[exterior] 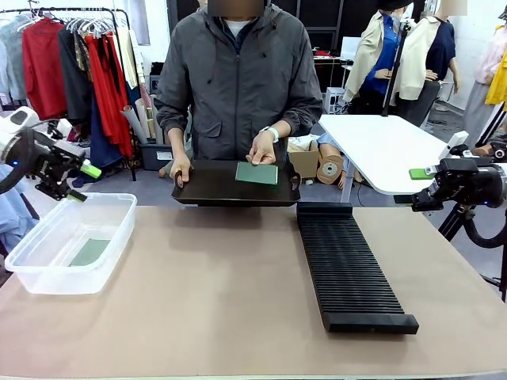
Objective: Sort PCBs into racks and boxes based on the side picked up.
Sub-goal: Pick up the Blank PCB handed by the Human.
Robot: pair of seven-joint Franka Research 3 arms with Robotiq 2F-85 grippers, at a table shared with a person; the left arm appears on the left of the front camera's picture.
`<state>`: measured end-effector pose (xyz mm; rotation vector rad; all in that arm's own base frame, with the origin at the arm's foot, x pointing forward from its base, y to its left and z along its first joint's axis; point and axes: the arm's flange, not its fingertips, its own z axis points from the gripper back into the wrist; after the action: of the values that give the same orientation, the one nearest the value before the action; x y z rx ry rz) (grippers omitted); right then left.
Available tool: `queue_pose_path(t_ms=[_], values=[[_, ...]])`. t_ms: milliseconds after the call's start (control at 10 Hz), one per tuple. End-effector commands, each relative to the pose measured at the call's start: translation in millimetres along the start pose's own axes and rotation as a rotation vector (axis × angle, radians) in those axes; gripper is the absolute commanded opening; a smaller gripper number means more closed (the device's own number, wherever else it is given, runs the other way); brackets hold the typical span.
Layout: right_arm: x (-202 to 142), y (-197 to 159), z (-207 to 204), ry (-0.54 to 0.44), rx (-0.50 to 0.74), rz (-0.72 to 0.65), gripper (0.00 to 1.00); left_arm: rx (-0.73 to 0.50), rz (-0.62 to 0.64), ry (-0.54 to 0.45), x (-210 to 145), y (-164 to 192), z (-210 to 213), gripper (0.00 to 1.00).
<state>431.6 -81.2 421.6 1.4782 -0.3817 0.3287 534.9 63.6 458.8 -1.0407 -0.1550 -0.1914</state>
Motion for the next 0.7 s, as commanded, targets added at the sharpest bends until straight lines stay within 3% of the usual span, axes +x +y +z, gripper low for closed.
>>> queue_pose_path(t_ms=[0,300,600], values=[[2.0,2.0,0.6,0.0,-0.001,0.01,1.0,-0.194,-0.034,-0.006,4.1,8.7,5.9,1.0],[2.0,2.0,0.6,0.0,-0.001,0.01,1.0,-0.418,-0.116,0.007,6.2,1.8,-3.2,1.0],[2.0,2.0,0.6,0.0,-0.001,0.01,1.0,-0.467,-0.149,-0.003,8.3,-1.4,-6.5,1.0]])
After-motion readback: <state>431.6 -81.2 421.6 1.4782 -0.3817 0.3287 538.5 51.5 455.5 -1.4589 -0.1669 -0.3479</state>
